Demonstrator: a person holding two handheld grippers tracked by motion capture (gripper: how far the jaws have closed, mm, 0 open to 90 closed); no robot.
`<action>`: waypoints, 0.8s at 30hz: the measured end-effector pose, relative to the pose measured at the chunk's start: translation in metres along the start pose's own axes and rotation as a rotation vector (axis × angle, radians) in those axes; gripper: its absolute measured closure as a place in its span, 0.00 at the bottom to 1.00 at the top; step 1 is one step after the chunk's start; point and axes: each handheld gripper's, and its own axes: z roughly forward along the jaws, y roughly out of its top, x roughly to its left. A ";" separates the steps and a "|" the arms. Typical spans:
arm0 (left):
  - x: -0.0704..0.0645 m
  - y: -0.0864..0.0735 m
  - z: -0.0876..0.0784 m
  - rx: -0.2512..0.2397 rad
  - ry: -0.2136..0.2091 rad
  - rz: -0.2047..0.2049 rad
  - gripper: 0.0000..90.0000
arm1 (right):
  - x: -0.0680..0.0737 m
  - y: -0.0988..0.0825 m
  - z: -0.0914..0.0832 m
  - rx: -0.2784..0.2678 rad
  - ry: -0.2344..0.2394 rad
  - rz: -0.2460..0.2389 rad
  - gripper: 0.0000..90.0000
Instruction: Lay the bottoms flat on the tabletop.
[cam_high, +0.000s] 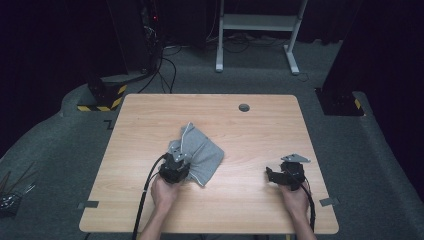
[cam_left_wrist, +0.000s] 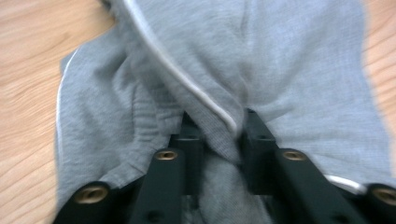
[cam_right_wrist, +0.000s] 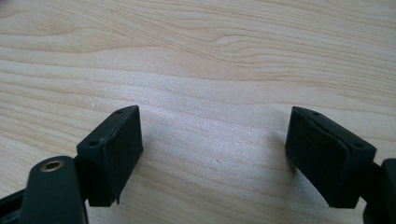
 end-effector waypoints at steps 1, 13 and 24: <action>0.000 0.000 -0.001 -0.008 -0.012 0.000 0.84 | 0.000 0.000 0.000 0.000 0.000 0.000 0.21; -0.005 0.009 -0.017 -0.095 -0.116 0.009 0.87 | 0.000 0.000 0.000 0.000 0.000 -0.001 0.21; -0.045 0.028 -0.024 -0.159 -0.245 0.115 0.88 | 0.000 0.000 0.000 0.000 0.000 -0.001 0.21</action>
